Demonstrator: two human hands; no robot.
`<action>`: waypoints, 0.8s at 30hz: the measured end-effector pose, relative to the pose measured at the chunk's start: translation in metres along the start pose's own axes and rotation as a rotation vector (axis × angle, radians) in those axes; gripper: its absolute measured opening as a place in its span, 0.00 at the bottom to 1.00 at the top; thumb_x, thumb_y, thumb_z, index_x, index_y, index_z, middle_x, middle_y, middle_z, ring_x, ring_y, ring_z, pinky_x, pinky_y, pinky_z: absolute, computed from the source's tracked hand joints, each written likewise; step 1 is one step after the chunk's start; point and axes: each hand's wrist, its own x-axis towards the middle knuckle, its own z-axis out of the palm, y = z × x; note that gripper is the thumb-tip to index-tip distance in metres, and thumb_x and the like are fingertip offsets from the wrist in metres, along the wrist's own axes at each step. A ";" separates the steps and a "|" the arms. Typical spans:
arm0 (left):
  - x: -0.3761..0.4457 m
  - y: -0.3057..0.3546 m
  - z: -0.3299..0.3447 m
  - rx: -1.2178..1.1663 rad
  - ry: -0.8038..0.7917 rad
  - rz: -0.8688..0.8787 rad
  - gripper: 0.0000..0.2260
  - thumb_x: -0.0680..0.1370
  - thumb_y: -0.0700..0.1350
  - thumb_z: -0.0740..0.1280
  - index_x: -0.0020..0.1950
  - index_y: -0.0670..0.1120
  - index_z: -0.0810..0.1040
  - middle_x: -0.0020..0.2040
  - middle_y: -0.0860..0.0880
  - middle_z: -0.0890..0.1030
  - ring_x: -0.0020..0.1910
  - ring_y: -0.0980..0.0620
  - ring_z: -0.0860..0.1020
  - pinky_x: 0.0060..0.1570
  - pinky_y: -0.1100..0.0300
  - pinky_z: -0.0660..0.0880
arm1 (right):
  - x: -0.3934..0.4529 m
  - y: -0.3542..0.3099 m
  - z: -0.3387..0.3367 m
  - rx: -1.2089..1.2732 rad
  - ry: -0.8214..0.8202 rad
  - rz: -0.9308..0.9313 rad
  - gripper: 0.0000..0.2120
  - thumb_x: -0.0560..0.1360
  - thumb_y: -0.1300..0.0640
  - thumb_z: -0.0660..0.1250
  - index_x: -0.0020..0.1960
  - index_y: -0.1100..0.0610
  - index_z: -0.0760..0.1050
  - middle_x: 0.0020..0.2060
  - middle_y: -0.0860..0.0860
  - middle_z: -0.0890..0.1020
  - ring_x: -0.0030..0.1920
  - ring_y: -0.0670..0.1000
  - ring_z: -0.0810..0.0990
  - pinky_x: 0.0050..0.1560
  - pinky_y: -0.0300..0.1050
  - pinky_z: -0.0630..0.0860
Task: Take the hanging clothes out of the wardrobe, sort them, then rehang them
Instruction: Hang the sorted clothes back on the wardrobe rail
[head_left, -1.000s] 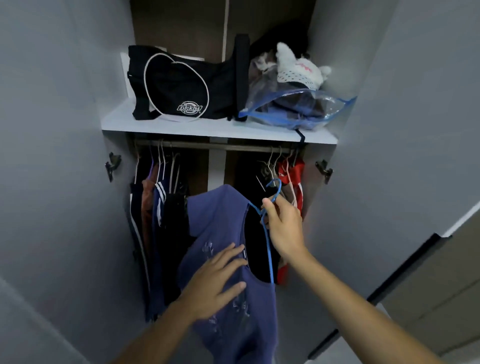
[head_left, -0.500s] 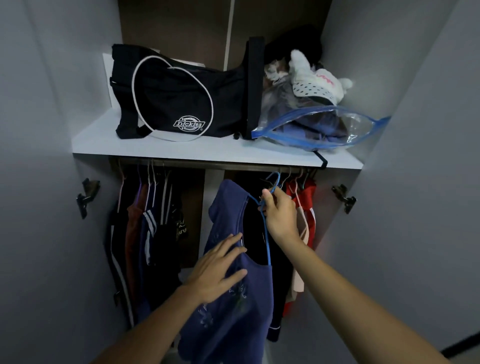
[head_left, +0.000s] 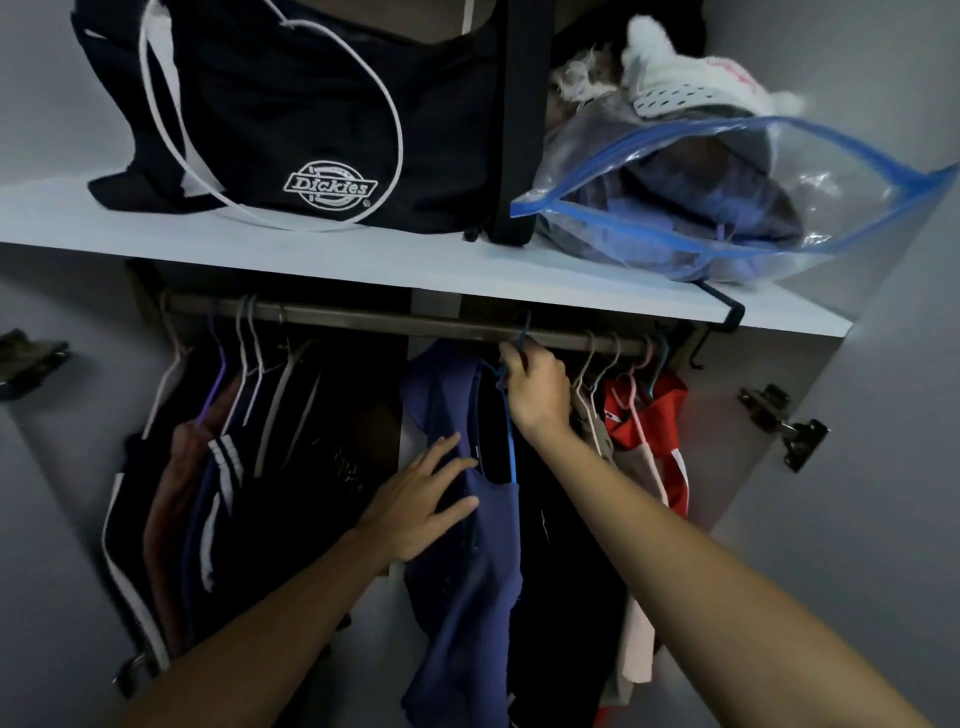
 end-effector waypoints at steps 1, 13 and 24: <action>0.007 -0.005 0.002 -0.008 0.007 -0.007 0.26 0.84 0.65 0.57 0.80 0.57 0.65 0.85 0.58 0.50 0.83 0.52 0.54 0.72 0.49 0.69 | 0.006 0.004 0.006 -0.010 0.003 -0.001 0.16 0.85 0.46 0.62 0.57 0.56 0.82 0.48 0.61 0.86 0.52 0.67 0.83 0.45 0.53 0.76; 0.056 -0.040 0.030 -0.019 -0.079 -0.108 0.32 0.77 0.73 0.55 0.77 0.59 0.67 0.84 0.59 0.50 0.83 0.51 0.53 0.75 0.44 0.67 | 0.033 0.039 0.041 -0.130 0.056 0.058 0.18 0.84 0.43 0.64 0.59 0.56 0.84 0.50 0.63 0.86 0.53 0.68 0.83 0.48 0.56 0.77; 0.081 -0.010 0.071 -0.123 -0.192 -0.141 0.28 0.81 0.66 0.62 0.79 0.60 0.65 0.85 0.57 0.49 0.84 0.48 0.52 0.78 0.45 0.60 | 0.032 0.078 0.009 -0.395 0.056 0.031 0.25 0.82 0.36 0.62 0.47 0.57 0.82 0.42 0.61 0.85 0.48 0.67 0.84 0.43 0.52 0.73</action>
